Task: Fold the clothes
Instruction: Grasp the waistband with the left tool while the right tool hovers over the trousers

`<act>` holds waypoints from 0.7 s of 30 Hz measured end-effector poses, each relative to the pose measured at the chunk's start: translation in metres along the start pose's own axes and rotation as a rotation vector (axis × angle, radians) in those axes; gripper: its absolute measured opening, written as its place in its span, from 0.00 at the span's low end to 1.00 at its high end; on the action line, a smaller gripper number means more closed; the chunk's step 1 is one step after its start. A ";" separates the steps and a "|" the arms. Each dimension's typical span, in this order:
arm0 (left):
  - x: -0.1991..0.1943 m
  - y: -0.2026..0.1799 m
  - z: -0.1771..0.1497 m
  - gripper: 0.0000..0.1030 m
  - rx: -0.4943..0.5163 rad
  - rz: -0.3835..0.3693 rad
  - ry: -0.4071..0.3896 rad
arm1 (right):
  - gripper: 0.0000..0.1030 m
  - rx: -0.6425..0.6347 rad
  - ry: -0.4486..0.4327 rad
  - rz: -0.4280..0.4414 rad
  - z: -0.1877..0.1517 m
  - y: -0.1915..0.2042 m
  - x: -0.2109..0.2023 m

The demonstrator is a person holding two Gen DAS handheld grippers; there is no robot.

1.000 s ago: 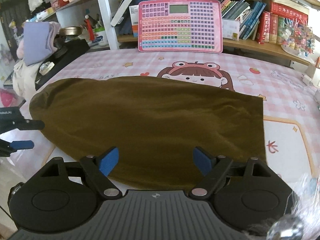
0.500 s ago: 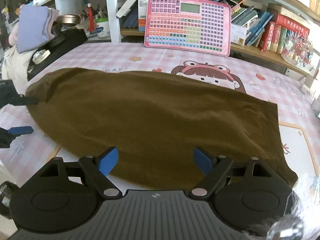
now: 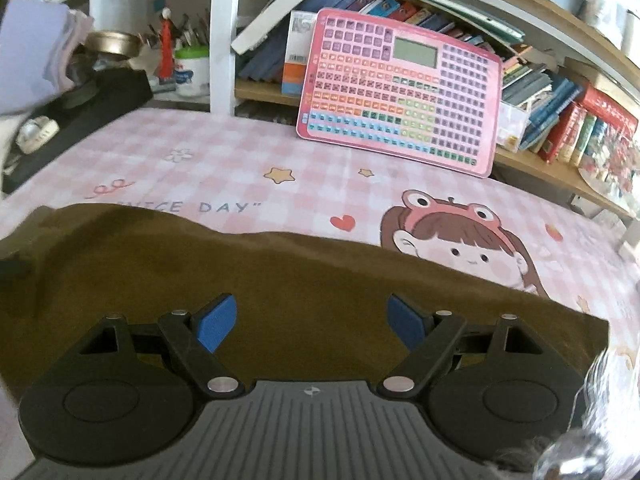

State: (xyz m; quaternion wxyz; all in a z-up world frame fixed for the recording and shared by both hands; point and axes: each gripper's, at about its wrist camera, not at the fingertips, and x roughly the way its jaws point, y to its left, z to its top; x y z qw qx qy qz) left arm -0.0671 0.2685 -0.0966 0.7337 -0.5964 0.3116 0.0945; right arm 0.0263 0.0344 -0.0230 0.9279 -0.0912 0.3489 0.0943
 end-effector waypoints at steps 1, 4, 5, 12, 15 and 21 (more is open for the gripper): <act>0.000 0.000 0.000 0.67 0.005 -0.003 0.000 | 0.79 -0.005 0.006 0.002 0.000 0.003 0.007; 0.000 0.000 -0.001 0.67 0.031 -0.010 0.003 | 0.80 -0.040 0.019 -0.005 -0.006 0.013 0.020; 0.000 0.000 0.000 0.67 0.033 -0.011 0.005 | 0.82 -0.053 0.018 -0.010 -0.010 0.015 0.022; 0.003 0.001 0.001 0.67 0.002 -0.021 0.000 | 0.82 -0.069 0.039 0.021 -0.037 0.018 -0.014; 0.004 -0.002 -0.002 0.62 0.002 0.000 -0.015 | 0.82 -0.075 0.059 0.056 -0.051 0.019 -0.031; 0.011 -0.008 -0.009 0.18 0.066 0.085 -0.038 | 0.82 -0.111 0.067 0.090 -0.068 0.025 -0.051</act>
